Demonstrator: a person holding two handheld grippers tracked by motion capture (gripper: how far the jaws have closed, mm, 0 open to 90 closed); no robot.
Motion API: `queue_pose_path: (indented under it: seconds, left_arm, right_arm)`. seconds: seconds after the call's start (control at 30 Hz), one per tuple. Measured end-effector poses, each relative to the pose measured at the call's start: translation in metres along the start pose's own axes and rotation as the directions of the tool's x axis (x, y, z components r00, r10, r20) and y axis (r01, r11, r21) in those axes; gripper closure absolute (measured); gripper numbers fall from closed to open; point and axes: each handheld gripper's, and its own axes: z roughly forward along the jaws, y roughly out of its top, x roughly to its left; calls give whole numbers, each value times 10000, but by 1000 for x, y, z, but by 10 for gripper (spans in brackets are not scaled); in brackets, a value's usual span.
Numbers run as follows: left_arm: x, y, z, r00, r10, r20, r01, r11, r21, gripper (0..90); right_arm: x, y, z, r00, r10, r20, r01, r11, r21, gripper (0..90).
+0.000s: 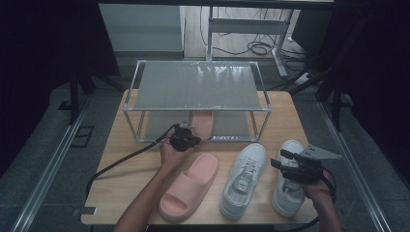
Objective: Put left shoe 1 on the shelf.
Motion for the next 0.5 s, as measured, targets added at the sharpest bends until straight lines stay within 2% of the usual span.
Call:
queue_pose_path:
  seconds: [0.2, 0.47, 0.5]
  left_arm:
    - [-2, -1, 0, 10000, -83, -46, 83, 9999, -77, 888]
    - [-6, -2, -8, 9997, 185, -166, -187, 9998, -75, 888]
    - [-7, -2, -12, 9992, 341, -202, -342, 9994, -88, 888]
  right_arm:
    - [0, 0, 0, 10000, 2, 6, -2, 10000, -2, 427]
    - [-1, 0, -1, 10000, 5, 15, -5, 10000, 6, 427]
    - [-1, 0, -1, 10000, 4, 17, -4, 10000, 9, 427]
